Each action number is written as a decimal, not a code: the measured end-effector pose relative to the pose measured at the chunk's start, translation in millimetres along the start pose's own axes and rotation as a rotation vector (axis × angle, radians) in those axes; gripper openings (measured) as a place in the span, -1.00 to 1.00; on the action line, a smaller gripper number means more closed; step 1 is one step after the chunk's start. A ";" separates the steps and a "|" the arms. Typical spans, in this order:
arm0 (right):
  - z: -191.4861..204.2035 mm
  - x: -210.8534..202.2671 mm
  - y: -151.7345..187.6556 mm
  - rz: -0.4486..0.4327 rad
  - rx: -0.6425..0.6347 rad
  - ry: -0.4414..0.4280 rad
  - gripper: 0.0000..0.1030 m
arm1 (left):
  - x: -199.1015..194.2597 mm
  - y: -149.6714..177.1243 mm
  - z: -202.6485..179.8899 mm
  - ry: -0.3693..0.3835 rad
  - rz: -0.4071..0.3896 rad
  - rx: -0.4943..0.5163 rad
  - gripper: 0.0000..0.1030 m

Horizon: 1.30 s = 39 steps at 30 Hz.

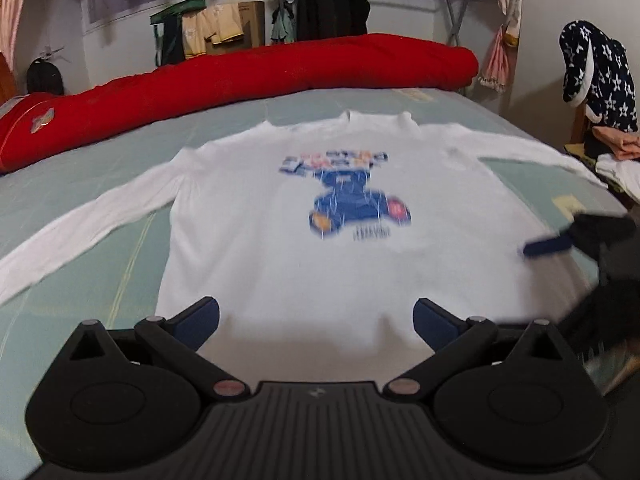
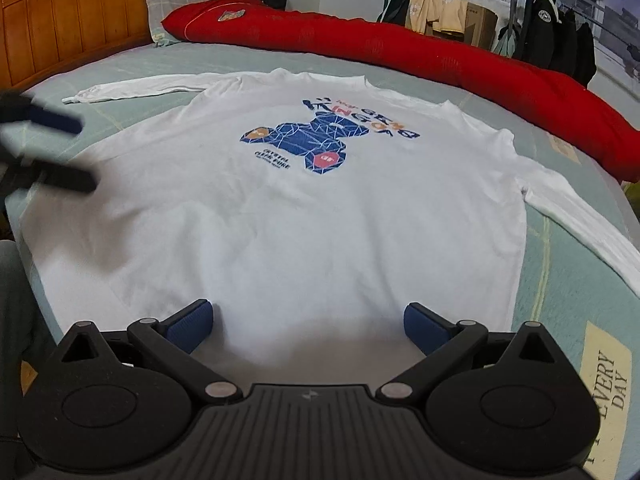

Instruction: Fold clothes

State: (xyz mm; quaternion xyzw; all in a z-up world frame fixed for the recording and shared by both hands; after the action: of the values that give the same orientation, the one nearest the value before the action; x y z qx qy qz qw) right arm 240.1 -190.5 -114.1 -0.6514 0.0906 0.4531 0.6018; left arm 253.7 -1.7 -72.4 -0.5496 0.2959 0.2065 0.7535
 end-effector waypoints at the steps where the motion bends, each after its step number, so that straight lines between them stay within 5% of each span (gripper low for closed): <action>1: 0.9 -0.3 -2.7 -0.007 0.003 -0.003 1.00 | 9.3 -6.2 2.4 0.003 0.009 -0.004 0.99; 9: 14.1 9.2 -20.9 -0.019 0.012 -0.060 1.00 | 78.5 -3.1 16.5 0.031 0.087 -0.133 0.99; 17: 23.0 22.6 -32.3 -0.010 0.020 -0.086 1.00 | 81.0 8.5 26.2 0.064 0.097 -0.151 0.99; 26: 26.1 30.2 -49.4 -0.048 0.098 -0.126 1.00 | 84.1 -74.1 123.5 0.104 -0.022 -0.348 0.99; 33: 21.9 37.8 -58.3 -0.062 0.182 -0.174 1.00 | 169.8 -112.5 187.2 0.213 0.026 -0.530 0.99; 39: 14.6 50.0 -57.8 -0.044 0.198 -0.170 1.00 | 250.5 -100.2 202.4 0.184 0.131 -0.533 0.99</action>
State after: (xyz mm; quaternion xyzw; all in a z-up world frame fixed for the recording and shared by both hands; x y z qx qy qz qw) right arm 300.1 -141.5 -106.5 -0.5500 0.0692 0.4820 0.6785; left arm 547.0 156.1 -125.5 -0.7244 0.3329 0.2746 0.5375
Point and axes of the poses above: each gripper's, at about its wrist camera, not at the fingertips, and x roughly the way its jaws point, z to its left, y to its underside, the point moved 7 cm from there along x, roughly the way its jaws point, and after that the axes turned 15 degrees about x, right-handed, at the moved point
